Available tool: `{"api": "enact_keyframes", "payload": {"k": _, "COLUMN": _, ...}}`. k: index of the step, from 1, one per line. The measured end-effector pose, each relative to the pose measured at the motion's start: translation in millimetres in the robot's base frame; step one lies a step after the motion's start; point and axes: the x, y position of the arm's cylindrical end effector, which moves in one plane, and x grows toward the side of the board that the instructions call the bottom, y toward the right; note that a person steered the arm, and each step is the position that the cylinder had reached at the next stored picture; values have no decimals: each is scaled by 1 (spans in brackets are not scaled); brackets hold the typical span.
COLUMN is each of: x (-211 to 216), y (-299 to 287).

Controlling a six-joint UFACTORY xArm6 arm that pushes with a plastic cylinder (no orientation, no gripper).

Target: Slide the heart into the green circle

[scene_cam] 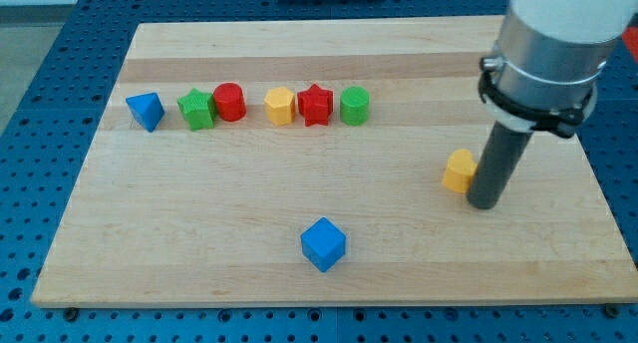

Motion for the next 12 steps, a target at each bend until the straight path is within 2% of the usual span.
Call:
{"api": "enact_keyframes", "payload": {"k": 2, "x": -70, "y": -1}}
{"api": "enact_keyframes", "payload": {"k": 3, "x": -60, "y": 17}}
{"api": "enact_keyframes", "payload": {"k": 4, "x": -23, "y": 13}}
{"api": "enact_keyframes", "payload": {"k": 5, "x": -8, "y": -51}}
{"api": "enact_keyframes", "payload": {"k": 6, "x": -39, "y": -100}}
{"api": "enact_keyframes", "payload": {"k": 7, "x": -63, "y": -111}}
{"api": "enact_keyframes", "payload": {"k": 8, "x": -35, "y": -96}}
{"api": "enact_keyframes", "payload": {"k": 9, "x": -18, "y": -55}}
{"api": "enact_keyframes", "payload": {"k": 11, "x": -74, "y": -55}}
{"api": "enact_keyframes", "payload": {"k": 12, "x": -72, "y": -55}}
